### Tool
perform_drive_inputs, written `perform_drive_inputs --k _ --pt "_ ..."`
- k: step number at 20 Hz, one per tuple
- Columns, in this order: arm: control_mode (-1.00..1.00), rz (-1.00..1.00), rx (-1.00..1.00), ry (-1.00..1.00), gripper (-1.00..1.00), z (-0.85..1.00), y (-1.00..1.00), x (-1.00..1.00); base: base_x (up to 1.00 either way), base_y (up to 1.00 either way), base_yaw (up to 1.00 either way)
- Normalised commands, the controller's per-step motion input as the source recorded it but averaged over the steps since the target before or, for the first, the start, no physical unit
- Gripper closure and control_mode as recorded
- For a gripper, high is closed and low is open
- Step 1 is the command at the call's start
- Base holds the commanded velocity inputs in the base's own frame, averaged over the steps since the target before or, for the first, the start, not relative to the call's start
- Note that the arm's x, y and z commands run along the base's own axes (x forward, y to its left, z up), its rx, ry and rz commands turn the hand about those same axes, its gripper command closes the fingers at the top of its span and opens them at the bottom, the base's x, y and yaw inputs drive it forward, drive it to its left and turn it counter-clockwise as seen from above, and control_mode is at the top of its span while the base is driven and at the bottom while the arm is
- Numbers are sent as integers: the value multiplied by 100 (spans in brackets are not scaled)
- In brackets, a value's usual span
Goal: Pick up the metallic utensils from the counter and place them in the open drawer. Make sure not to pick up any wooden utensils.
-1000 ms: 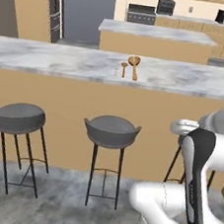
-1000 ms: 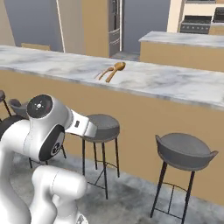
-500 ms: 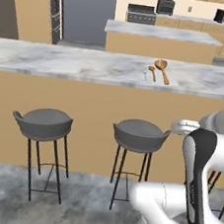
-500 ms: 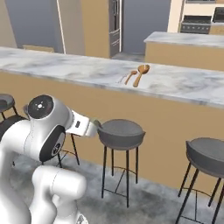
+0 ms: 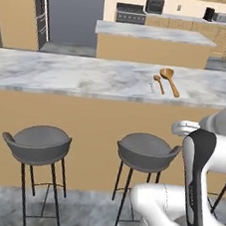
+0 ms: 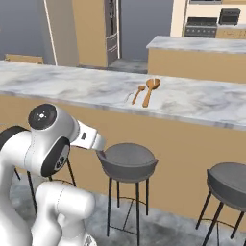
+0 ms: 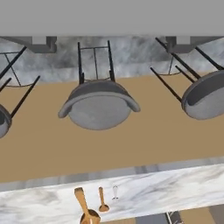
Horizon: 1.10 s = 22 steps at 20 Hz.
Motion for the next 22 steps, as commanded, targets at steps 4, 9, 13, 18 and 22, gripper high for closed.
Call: perform_drive_inputs --k 4,9,13,18,22 --pt "100 0 0 0 -100 0 0 0 33 -16 -9" --pt "100 0 0 0 -100 0 0 0 80 0 -7" --pt "100 0 0 0 -100 0 0 0 92 0 -3" --pt "100 0 0 0 -100 0 0 0 90 3 -5" --pt "100 0 0 0 -100 0 0 0 92 0 -4"
